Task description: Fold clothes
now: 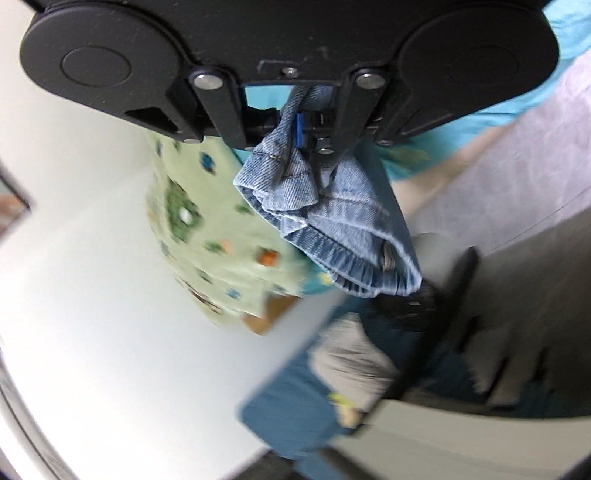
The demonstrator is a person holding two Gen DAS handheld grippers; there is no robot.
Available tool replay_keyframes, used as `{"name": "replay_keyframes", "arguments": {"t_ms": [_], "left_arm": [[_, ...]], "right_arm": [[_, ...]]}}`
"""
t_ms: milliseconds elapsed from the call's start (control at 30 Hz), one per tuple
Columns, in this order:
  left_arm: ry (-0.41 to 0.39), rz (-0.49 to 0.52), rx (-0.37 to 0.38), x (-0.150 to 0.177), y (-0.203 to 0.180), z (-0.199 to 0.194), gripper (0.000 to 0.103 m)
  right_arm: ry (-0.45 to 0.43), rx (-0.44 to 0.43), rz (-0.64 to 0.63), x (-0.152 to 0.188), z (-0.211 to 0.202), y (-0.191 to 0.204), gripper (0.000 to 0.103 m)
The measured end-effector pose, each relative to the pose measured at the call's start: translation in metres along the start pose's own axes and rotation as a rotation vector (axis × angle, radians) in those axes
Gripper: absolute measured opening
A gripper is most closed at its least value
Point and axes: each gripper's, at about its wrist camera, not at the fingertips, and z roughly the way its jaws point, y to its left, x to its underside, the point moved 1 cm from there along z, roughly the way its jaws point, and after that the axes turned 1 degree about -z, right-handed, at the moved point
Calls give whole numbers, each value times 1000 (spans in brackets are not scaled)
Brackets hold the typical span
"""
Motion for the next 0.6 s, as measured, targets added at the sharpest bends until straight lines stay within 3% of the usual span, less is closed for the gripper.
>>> {"name": "replay_keyframes", "arguments": {"t_ms": [300,600], "left_arm": [[80,184,109,72,-119,26,5],[219,280,156,153,-170,71,5]], "right_arm": [[-66,-8,93,-23,-30,-41,32],[-107,-41,127,-38,-49,-70,36]]}}
